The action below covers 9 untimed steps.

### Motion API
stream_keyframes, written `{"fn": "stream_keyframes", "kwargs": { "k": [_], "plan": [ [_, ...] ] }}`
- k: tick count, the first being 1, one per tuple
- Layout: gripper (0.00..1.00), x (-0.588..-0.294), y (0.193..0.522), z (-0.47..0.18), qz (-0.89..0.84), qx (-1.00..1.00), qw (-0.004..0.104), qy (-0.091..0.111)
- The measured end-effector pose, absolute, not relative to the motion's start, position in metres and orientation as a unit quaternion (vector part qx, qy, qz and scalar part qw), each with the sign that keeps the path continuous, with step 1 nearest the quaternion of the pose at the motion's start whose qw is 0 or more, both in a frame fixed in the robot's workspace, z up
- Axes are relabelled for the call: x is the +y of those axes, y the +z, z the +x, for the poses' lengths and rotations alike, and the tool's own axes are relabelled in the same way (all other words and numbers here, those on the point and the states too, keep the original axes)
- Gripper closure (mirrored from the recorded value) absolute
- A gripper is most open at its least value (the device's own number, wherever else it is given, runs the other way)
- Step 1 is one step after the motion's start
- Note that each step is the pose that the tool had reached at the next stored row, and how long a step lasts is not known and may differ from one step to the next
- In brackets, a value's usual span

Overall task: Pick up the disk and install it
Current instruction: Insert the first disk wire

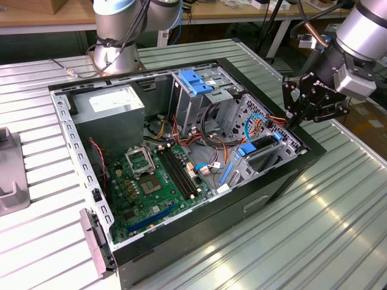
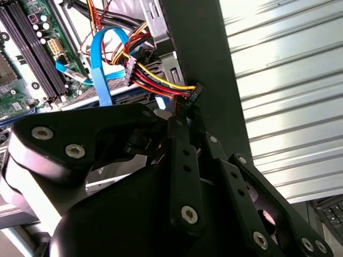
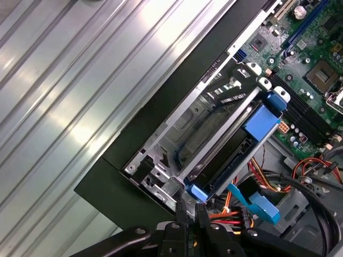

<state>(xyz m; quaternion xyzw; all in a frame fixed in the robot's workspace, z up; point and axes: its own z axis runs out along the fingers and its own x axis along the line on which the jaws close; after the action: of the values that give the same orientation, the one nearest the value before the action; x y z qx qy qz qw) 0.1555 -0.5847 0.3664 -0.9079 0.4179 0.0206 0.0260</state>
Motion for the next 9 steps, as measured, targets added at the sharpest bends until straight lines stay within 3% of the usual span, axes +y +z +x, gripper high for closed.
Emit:
{"fn": "stream_keyframes", "kwargs": {
  "k": [9],
  "plan": [
    [0.82, -0.5847, 0.3623, 0.1519, -0.89, 0.455, 0.026, 0.019]
  ]
}}
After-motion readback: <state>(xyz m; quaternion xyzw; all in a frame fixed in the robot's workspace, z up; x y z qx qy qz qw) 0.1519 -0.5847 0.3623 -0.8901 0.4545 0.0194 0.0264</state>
